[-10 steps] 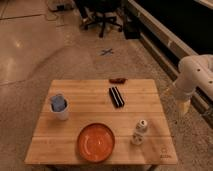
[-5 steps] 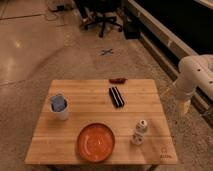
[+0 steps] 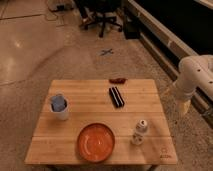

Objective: Knock the bottle over

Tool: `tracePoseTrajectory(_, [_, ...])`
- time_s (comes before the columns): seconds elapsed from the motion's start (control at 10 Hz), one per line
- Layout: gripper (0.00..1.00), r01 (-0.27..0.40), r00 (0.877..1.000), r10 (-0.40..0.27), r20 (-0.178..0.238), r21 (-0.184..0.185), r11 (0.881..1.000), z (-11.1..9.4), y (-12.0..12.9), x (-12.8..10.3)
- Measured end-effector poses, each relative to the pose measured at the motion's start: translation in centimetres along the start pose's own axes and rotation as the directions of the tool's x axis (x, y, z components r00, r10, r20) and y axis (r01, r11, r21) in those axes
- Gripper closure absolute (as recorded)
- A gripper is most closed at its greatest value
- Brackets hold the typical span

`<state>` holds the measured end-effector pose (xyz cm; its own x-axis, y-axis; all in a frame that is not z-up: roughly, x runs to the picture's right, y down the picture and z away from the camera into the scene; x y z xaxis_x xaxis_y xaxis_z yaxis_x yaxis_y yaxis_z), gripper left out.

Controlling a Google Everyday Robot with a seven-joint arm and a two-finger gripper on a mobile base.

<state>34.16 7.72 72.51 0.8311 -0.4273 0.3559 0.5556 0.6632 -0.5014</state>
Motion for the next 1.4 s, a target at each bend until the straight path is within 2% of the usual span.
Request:
tracePoseTrajectory(1.0, [0.23,0.0,1.0,0.0,0.001,0.0,1.0,0.0,0.0,0.0])
tracePoseTrajectory(1.4, [0.23,0.026,0.999,-0.025,0.044,-0.022,0.999,1.6,2.4,-2.3])
